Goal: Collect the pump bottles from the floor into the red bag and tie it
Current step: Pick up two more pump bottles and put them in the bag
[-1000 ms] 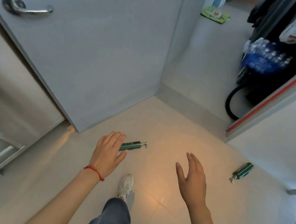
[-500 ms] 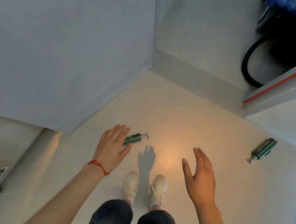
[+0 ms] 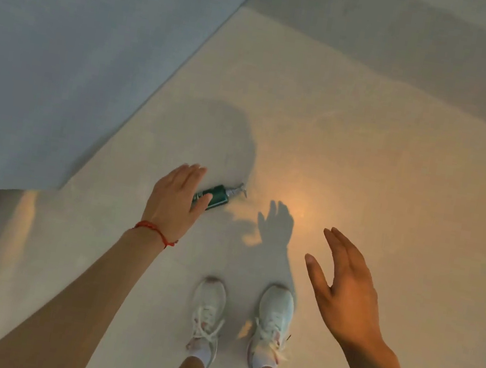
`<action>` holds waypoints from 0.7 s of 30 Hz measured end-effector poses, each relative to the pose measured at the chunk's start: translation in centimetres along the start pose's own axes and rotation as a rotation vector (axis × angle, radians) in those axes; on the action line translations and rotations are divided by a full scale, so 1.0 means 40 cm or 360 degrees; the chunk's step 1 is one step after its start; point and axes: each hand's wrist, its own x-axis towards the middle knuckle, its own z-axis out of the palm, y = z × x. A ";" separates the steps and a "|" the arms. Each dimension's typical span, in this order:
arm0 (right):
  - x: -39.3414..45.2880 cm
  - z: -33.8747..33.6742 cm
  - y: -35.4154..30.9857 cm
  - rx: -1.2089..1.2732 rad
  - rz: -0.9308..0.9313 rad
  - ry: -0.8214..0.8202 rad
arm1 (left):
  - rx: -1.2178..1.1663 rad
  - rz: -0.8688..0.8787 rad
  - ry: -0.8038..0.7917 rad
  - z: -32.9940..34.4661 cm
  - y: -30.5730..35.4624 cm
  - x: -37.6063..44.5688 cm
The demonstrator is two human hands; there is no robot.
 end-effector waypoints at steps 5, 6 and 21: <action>0.135 0.201 0.119 -0.0026 -0.0016 -0.0047 | -0.0096 -0.0172 -0.0189 0.241 -0.130 0.140; 0.156 0.237 0.139 -0.0017 0.0000 -0.0041 | -0.0108 -0.0216 -0.0225 0.283 -0.159 0.165; 0.164 0.522 0.294 0.0118 0.0094 -0.0064 | -0.0200 -0.0232 -0.0311 0.582 -0.329 0.296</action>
